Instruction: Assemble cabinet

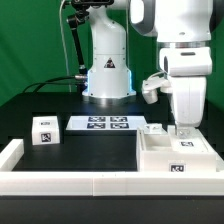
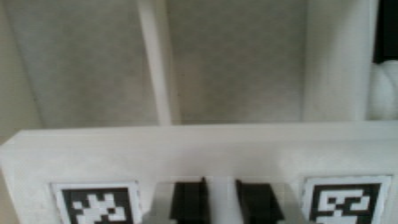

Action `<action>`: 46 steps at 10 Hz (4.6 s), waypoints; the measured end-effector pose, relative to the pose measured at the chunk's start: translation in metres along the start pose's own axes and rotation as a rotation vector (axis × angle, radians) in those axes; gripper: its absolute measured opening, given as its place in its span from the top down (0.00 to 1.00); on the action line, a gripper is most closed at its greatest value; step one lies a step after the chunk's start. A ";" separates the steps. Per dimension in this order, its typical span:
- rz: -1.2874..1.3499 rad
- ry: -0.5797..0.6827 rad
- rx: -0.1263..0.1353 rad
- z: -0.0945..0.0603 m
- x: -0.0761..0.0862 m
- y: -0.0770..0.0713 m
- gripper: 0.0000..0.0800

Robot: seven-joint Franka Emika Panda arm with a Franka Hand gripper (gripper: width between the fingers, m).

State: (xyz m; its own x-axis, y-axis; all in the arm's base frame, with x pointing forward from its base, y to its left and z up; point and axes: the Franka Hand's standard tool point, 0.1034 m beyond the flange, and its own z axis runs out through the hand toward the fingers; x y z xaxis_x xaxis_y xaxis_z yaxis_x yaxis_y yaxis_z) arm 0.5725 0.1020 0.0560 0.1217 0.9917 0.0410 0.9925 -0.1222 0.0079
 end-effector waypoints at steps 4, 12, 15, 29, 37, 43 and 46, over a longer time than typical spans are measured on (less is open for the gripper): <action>-0.012 -0.009 0.023 0.000 0.000 0.007 0.91; 0.003 -0.012 -0.002 -0.017 -0.004 -0.006 0.21; 0.003 -0.030 -0.013 -0.038 -0.011 -0.032 0.01; -0.193 -0.015 -0.002 -0.025 -0.041 -0.094 0.00; -0.371 0.005 0.035 0.003 -0.041 -0.144 0.00; -0.353 0.014 0.061 0.019 -0.047 -0.159 0.00; -0.350 0.030 0.083 0.038 -0.046 -0.173 0.00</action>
Offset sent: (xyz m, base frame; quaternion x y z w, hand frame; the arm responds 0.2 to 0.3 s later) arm 0.0080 0.0055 0.0096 -0.0065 0.0090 -0.0135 0.9998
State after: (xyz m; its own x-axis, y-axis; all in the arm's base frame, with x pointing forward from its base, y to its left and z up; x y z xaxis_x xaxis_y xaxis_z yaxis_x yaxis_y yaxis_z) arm 0.3955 0.0787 0.0150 -0.2246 0.9712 0.0791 0.9719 0.2292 -0.0543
